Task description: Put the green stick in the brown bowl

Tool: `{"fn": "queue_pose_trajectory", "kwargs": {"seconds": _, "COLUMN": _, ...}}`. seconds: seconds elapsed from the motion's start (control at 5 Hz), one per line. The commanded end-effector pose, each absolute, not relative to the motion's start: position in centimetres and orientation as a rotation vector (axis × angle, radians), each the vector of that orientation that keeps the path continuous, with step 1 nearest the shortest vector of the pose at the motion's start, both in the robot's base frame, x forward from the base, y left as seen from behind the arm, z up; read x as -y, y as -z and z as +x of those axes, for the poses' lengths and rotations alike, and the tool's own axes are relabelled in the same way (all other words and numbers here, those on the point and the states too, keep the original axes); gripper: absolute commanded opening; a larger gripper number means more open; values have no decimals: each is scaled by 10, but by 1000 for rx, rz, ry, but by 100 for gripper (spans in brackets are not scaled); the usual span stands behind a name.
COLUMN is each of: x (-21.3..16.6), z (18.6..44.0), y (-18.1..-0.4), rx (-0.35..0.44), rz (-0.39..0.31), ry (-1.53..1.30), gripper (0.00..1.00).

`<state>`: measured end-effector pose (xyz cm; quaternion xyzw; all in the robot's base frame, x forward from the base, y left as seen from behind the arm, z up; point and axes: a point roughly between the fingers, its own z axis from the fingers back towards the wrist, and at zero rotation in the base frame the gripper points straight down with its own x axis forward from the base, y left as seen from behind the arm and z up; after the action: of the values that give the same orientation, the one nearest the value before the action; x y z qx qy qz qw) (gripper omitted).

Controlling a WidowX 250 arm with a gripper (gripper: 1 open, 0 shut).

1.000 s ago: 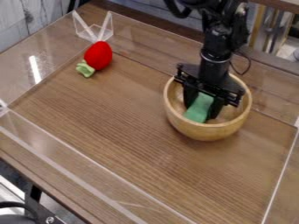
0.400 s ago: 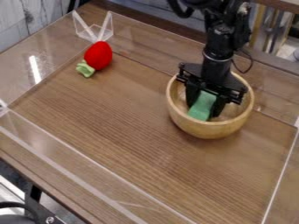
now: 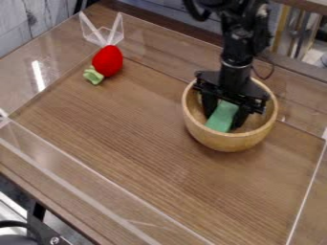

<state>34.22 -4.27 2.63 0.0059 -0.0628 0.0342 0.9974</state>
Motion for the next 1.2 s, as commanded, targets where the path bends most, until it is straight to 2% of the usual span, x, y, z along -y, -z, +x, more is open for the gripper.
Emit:
{"fn": "queue_pose_trajectory", "kwargs": {"seconds": 0.0, "x": 38, "z": 341, "y": -59, "rx": 193, "rz": -10, "ry": -100, "gripper": 100}}
{"fn": "queue_pose_trajectory", "kwargs": {"seconds": 0.2, "x": 32, "z": 335, "y": -83, "rx": 235, "rz": -25, "ry": -134, "gripper": 100}}
{"fn": "queue_pose_trajectory", "kwargs": {"seconds": 0.6, "x": 17, "z": 335, "y": -148, "rx": 329, "rz": -58, "ry": -147, "gripper": 100}}
{"fn": "queue_pose_trajectory", "kwargs": {"seconds": 0.8, "x": -1, "z": 333, "y": -169, "rx": 351, "rz": -51, "ry": -173, "gripper": 100}}
{"fn": "queue_pose_trajectory", "kwargs": {"seconds": 1.0, "x": -22, "z": 332, "y": -178, "rx": 357, "rz": -20, "ry": -224, "gripper": 100}}
